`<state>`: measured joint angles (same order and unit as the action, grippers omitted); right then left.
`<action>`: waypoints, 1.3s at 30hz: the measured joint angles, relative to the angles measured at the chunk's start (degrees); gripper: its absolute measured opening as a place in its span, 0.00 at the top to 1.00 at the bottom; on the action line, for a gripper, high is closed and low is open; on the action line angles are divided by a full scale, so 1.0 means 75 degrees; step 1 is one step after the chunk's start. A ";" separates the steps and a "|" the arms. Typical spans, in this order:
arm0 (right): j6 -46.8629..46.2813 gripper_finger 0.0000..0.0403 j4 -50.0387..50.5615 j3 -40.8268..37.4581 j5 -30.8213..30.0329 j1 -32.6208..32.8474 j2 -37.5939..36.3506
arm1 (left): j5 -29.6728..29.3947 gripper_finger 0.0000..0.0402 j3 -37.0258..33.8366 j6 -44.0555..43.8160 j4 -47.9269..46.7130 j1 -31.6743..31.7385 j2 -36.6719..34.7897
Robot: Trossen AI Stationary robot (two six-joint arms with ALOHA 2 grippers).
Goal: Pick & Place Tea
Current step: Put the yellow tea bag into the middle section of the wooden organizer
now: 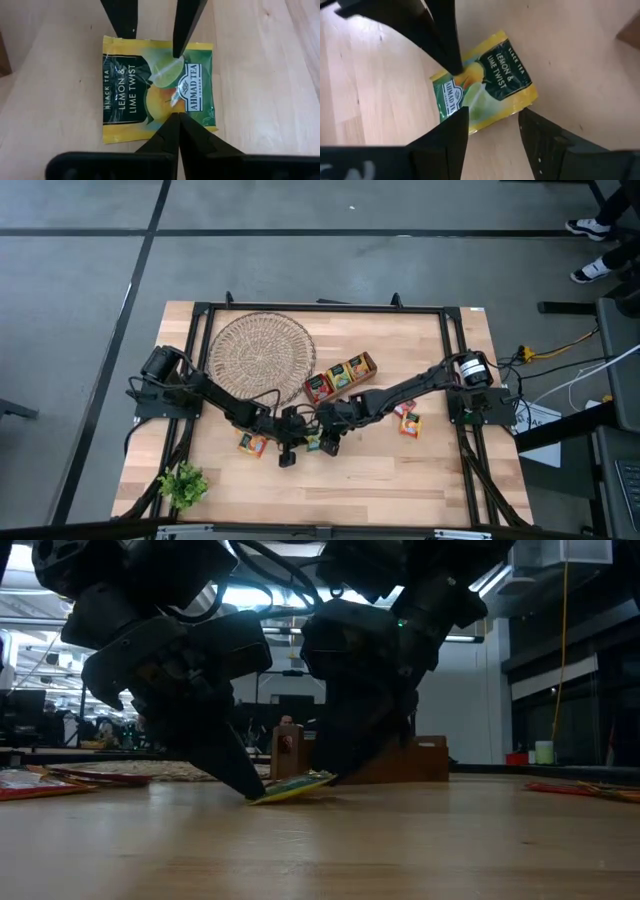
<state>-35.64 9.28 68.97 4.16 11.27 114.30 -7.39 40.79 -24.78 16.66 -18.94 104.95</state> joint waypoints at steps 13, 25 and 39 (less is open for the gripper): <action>-0.0017 0.67 -0.0252 0.0000 -0.0075 -0.0033 0.0000 | -0.0338 1.00 -0.0028 0.0047 0.0203 -0.0008 0.0015; 0.0207 0.89 -0.0344 0.0000 -0.0296 -0.0032 0.0000 | -0.0481 0.98 -0.0028 0.0062 0.0300 0.0000 0.0020; 0.0819 0.99 0.0081 0.0006 -0.0271 -0.0032 -0.0011 | -0.0411 0.85 -0.0060 -0.0195 0.0102 0.0006 -0.0387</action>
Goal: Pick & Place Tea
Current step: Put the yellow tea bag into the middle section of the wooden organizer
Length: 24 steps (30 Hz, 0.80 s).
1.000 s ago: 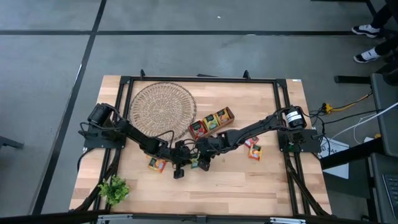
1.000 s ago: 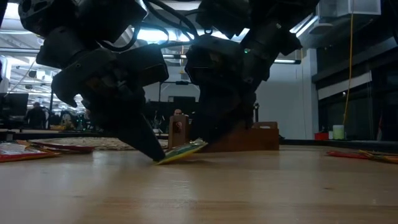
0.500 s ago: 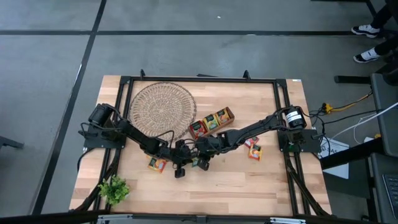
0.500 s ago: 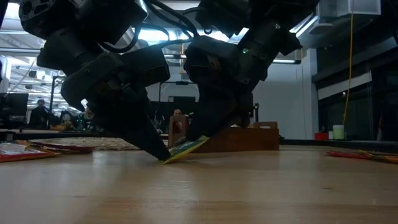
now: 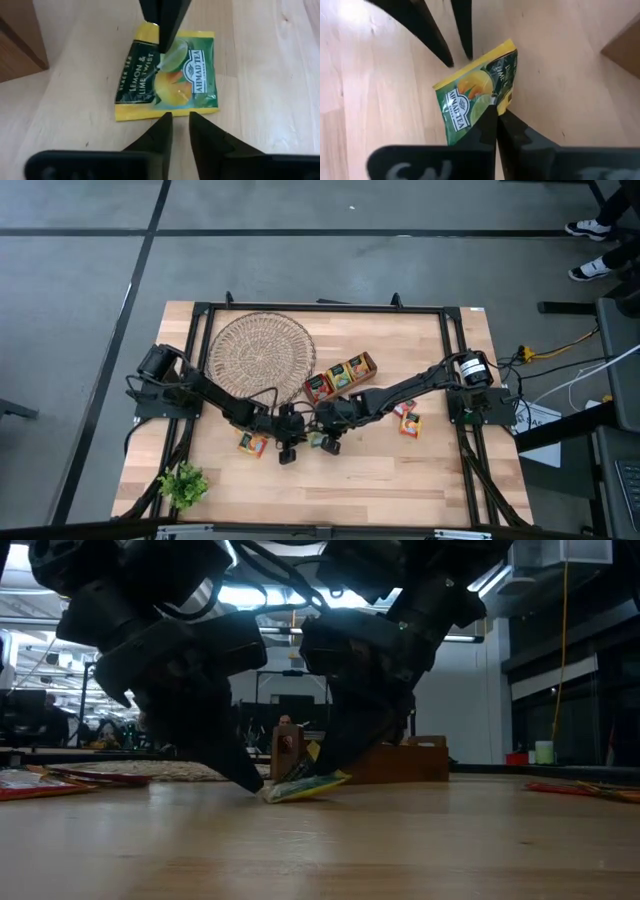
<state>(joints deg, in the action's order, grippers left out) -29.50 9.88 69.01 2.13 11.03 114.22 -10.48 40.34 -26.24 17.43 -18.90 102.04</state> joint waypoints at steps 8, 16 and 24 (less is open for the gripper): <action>0.0172 0.99 0.1382 -0.0009 -0.0335 0.0023 -0.0829 | 0.0507 0.70 0.0015 -0.0348 -0.0005 0.0000 -0.0029; 0.0621 0.99 0.2840 -0.0003 -0.1915 0.0120 -0.2201 | 0.0505 0.69 0.0023 -0.0374 0.0205 0.0003 -0.0119; 0.1278 0.99 0.3446 -0.0003 -0.2999 -0.0216 -0.2627 | -0.0110 0.69 0.0036 0.0319 0.0302 -0.0039 -0.0791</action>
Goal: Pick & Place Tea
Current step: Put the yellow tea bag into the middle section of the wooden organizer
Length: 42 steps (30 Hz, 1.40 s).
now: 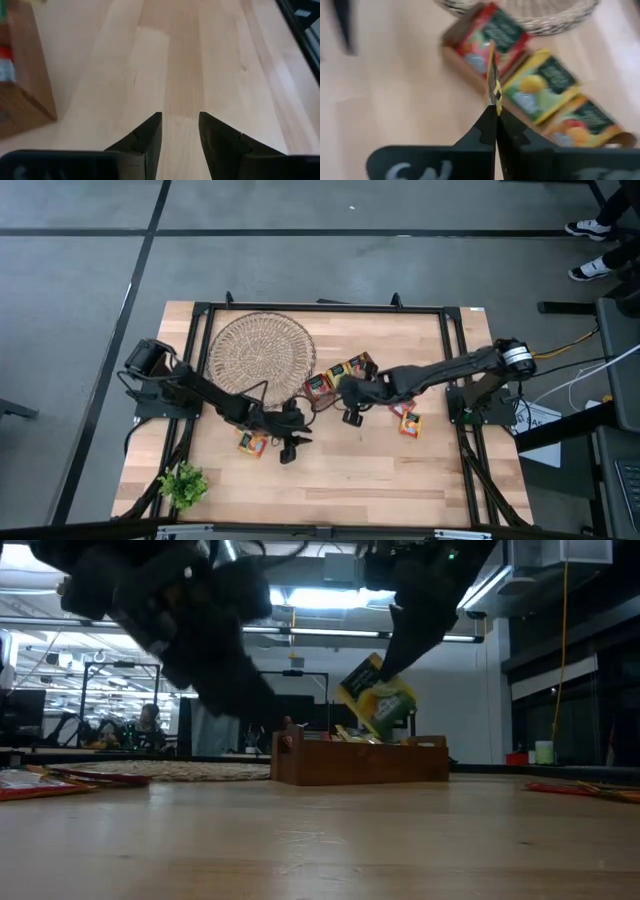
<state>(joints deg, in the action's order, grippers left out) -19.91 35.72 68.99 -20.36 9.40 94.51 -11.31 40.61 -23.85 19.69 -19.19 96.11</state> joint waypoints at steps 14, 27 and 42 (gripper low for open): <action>0.1487 0.99 -0.1134 -0.0705 0.0719 -0.1203 -0.0055 | -0.0543 0.70 -0.1557 -0.0058 0.2371 -0.0300 -0.1054; 0.1511 0.99 -0.3039 -0.2342 0.1126 -0.1756 -0.0584 | -0.0548 0.72 -0.1616 -0.0183 0.2667 -0.0269 -0.1059; 0.1868 0.94 -0.3925 -0.2598 0.1277 -0.1963 -0.0586 | -0.0583 0.71 -0.1616 -0.0546 0.2668 -0.0170 -0.1059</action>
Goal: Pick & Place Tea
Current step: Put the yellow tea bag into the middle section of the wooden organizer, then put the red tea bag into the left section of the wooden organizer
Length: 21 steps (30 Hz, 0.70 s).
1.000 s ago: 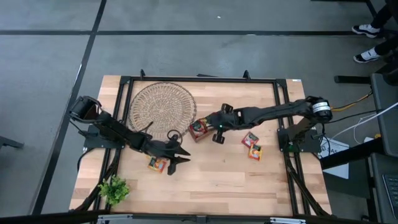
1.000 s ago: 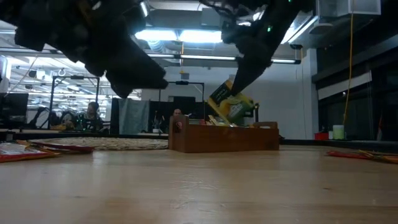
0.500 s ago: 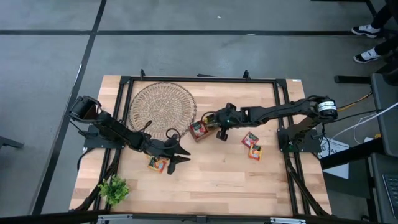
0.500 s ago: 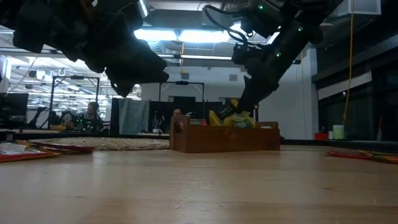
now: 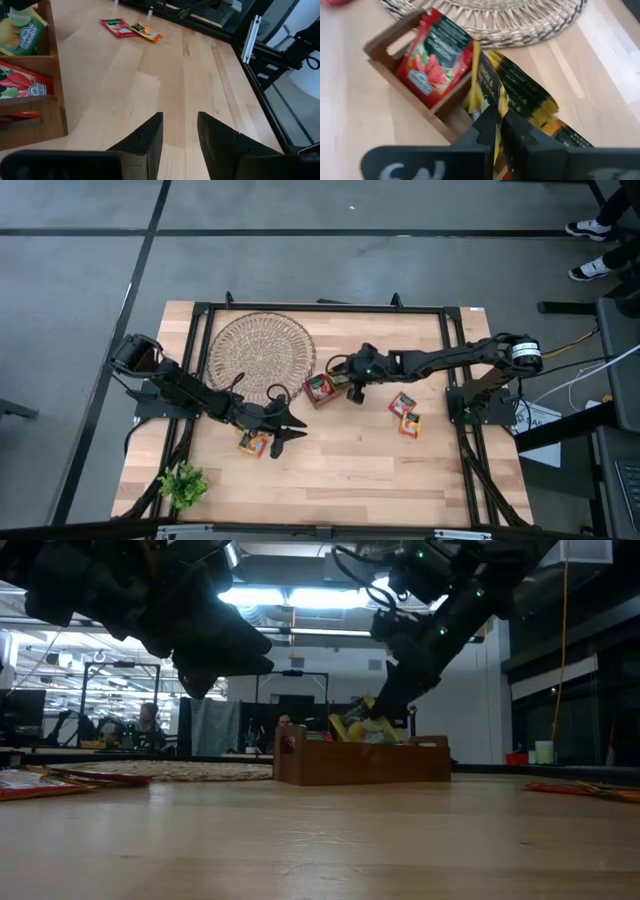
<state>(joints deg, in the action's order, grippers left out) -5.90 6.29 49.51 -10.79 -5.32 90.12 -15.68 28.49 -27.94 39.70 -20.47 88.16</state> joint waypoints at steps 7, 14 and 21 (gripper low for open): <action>-0.0067 0.90 -0.0713 -0.0441 -0.0012 -0.0082 0.0001 | 0.0015 0.71 0.0000 -0.0003 0.0000 0.0000 0.0000; 0.0243 0.81 -0.0647 -0.0442 -0.0585 -0.0077 0.0001 | -0.0009 0.71 0.0000 -0.0194 0.0020 0.0000 0.0000; 0.0768 0.70 -0.0348 -0.0441 -0.1788 -0.0077 -0.0031 | -0.0156 0.71 0.0000 -0.0321 0.0026 0.0000 0.0003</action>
<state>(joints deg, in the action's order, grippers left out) -0.14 3.68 46.21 -24.20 -5.89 89.89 -16.86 28.49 -30.35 39.90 -20.47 88.18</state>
